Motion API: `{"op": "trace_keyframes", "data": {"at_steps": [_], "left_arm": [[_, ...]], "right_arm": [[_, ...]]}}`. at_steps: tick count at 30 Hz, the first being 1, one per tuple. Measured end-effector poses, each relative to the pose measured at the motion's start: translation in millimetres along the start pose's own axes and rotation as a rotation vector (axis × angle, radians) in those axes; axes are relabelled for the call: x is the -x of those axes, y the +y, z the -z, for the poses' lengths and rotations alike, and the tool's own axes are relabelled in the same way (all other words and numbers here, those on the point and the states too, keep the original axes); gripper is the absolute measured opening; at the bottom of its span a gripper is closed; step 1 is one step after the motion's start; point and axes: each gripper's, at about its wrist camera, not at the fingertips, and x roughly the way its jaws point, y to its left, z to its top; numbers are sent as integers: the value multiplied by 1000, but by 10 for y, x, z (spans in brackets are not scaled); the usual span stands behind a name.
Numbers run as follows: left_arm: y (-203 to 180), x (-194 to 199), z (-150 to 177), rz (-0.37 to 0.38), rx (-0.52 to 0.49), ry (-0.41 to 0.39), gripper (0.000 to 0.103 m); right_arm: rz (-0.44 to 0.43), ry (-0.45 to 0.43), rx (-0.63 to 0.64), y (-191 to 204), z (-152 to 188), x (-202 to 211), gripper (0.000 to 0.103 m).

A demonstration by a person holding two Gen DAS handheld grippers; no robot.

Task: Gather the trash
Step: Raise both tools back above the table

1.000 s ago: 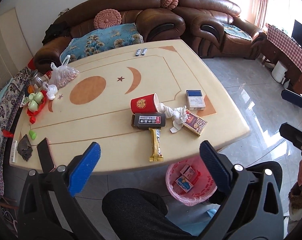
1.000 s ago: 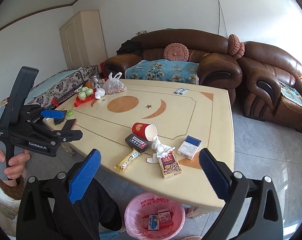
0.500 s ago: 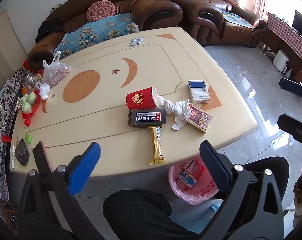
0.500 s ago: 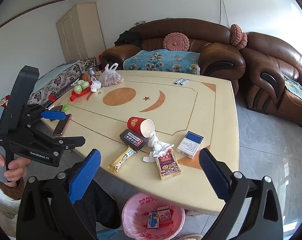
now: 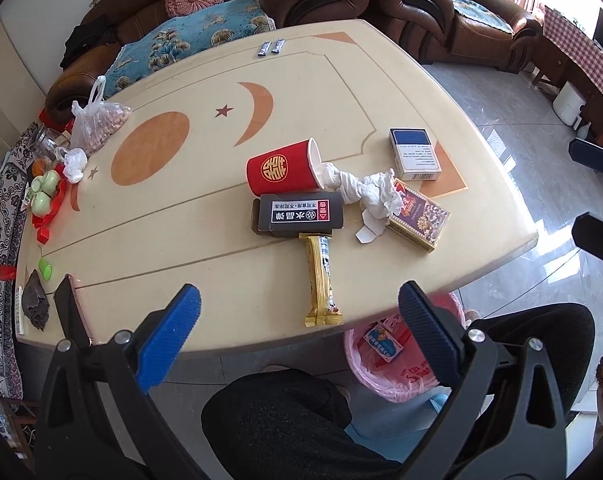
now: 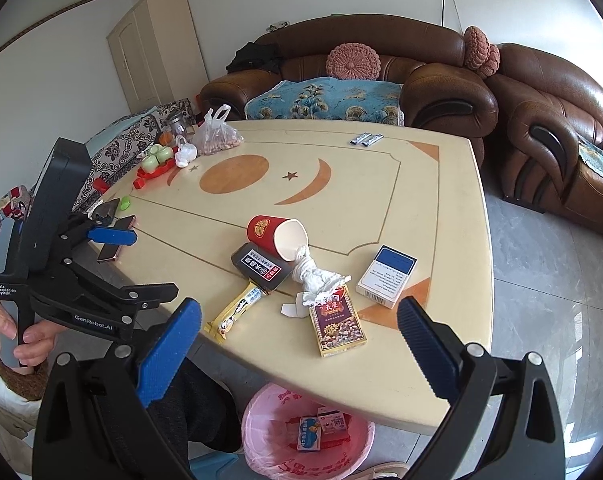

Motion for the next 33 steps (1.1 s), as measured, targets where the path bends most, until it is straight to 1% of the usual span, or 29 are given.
{"op": "trace_keyframes", "data": {"at_steps": [10,15,24,33], "left_arm": [[-45,-363,3,3,-22,73,97],[-79,-533,12,0,-34,102,97],[-121,-865,21,6,-47,159,97],[-99,-1240,25,7,-37,225,97]], "right_arm": [[-17,47,-25,-111,39,-287,96],[-8,69,-14,-124,68,-433,96],[-14,137,5,-156,147,-763,96],[-11,213,16,-217,254,-1168,96]]}}
